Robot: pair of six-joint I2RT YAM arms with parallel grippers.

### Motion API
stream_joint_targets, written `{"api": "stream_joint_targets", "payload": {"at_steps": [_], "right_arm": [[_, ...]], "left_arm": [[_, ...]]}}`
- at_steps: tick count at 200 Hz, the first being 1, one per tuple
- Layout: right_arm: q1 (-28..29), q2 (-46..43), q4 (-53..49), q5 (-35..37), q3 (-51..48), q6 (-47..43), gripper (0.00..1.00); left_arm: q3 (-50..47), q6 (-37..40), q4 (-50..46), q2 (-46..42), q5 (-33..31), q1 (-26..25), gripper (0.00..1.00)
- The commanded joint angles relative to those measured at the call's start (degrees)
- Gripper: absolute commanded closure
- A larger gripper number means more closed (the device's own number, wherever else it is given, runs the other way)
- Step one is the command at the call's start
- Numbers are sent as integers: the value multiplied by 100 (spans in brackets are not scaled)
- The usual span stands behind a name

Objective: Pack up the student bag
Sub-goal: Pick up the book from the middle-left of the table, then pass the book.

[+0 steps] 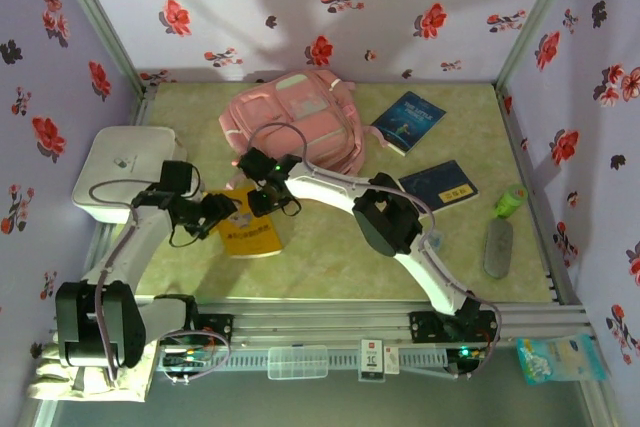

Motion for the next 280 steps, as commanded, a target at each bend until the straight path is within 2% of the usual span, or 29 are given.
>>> {"api": "stream_joint_targets", "payload": {"at_steps": [1, 61, 111, 158, 186, 202, 219, 238, 280], "right_arm": [[10, 380, -328, -27, -96, 52, 60], [-8, 361, -292, -45, -130, 82, 60], [-56, 107, -136, -36, -190, 214, 58], [-188, -873, 417, -52, -570, 403, 44], [-393, -1830, 1352, -62, -1501, 718, 30], [-560, -2339, 1972, -86, -2156, 1033, 28], [-828, -2796, 2495, -239, -2734, 1570, 28], [-1166, -3245, 3159, -721, -3366, 2130, 28], [-1788, -4065, 4682, -1211, -4683, 3398, 11]], "left_arm": [[96, -189, 354, 120, 519, 7, 47], [19, -108, 435, 380, 558, 7, 62], [133, 46, 143, 330, 133, 7, 78], [592, 254, -360, 28, -144, 12, 97], [850, 263, -478, -262, -155, -19, 98], [1031, 208, -421, -386, -126, -92, 98], [1285, 48, -197, -399, -57, -207, 99], [1527, -328, 408, -295, 66, -395, 99], [1869, -1254, 2434, 410, 238, -909, 99]]}}
